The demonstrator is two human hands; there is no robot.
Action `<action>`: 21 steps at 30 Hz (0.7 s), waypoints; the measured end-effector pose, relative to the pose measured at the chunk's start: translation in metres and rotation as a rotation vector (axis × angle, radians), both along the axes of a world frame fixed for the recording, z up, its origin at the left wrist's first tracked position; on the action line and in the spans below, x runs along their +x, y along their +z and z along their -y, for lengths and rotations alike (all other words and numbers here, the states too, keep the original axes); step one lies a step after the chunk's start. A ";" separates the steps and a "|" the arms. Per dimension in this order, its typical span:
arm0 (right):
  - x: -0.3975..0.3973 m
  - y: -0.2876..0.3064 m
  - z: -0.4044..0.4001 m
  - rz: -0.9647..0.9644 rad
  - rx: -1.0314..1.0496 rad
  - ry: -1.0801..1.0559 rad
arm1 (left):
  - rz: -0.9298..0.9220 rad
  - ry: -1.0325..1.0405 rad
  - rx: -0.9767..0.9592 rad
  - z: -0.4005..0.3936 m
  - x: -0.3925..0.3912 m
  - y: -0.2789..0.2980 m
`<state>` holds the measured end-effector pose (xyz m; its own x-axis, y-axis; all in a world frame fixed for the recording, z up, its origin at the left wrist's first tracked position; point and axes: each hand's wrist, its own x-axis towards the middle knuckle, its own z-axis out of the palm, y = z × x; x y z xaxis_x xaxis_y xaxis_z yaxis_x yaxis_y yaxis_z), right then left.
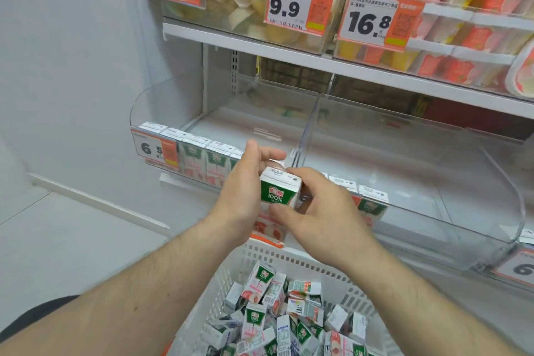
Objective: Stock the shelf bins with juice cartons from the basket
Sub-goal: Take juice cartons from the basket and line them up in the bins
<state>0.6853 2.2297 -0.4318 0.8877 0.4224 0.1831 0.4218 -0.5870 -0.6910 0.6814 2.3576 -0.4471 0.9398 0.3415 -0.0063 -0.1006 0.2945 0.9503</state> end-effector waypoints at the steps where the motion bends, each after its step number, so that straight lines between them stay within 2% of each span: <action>1: 0.002 0.001 -0.005 0.001 0.005 0.001 | 0.014 0.005 -0.022 -0.006 0.000 0.001; 5: 0.011 0.005 -0.031 0.009 0.057 0.034 | 0.055 0.092 -0.138 -0.033 0.008 0.005; 8: 0.020 0.015 -0.054 0.048 0.121 0.038 | 0.030 0.270 -0.156 -0.060 0.016 0.007; 11: 0.040 0.038 -0.085 0.101 0.161 0.042 | -0.105 0.548 -0.118 -0.095 0.024 0.005; 14: 0.073 0.055 -0.130 0.107 0.077 0.082 | -0.244 0.746 -0.197 -0.127 0.034 -0.006; 17: 0.110 0.050 -0.179 0.054 0.035 0.110 | -0.363 0.777 -0.338 -0.147 0.043 -0.018; 21: 0.151 0.021 -0.240 -0.061 -0.103 0.134 | -0.305 0.729 -0.505 -0.168 0.060 -0.033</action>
<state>0.8367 2.4701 -0.4106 0.8303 0.5516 0.0798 0.4601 -0.5974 -0.6569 0.7414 2.5261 -0.4804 0.4283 0.7353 -0.5253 -0.1901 0.6416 0.7431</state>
